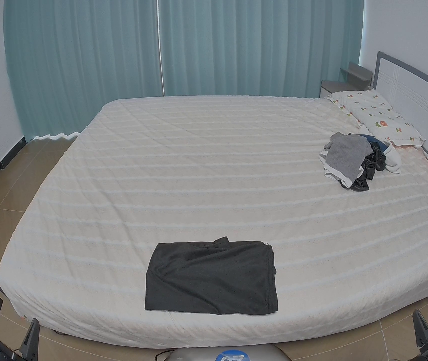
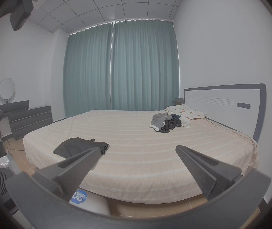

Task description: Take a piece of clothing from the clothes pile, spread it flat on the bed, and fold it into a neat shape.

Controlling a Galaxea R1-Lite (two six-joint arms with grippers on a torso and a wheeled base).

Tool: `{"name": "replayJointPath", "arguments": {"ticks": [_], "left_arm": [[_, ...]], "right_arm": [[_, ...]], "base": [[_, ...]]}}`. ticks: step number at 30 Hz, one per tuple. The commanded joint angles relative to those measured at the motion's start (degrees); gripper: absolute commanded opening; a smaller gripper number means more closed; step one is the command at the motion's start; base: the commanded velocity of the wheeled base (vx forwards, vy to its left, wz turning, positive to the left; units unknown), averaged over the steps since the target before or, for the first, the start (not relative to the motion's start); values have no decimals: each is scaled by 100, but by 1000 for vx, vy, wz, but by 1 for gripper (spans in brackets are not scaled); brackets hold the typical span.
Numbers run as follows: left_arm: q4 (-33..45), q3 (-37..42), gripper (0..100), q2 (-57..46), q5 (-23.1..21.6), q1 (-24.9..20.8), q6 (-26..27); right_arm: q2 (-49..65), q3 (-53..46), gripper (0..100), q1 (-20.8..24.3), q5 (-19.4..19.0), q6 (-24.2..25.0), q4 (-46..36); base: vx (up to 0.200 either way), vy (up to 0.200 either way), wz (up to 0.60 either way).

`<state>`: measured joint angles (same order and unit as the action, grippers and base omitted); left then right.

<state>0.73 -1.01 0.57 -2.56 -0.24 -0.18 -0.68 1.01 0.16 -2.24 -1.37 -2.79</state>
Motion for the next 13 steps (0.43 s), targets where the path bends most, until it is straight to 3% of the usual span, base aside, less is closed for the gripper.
{"name": "replayJointPath", "arguments": {"ticks": [1, 6, 13], "left_arm": [[-3, 75, 100, 277, 203, 112, -219], [-3, 84, 100, 31, 353, 16, -8], [-3, 84, 100, -31, 405, 16, -298]], "right_arm": [[59, -5, 100, 2, -4, -13, -2], [68, -5, 100, 2, -4, -13, -2], [59, -5, 100, 2, -4, -22, -2]], "base": [[0, 0, 0], [0, 0, 0], [0, 0, 0]]}}
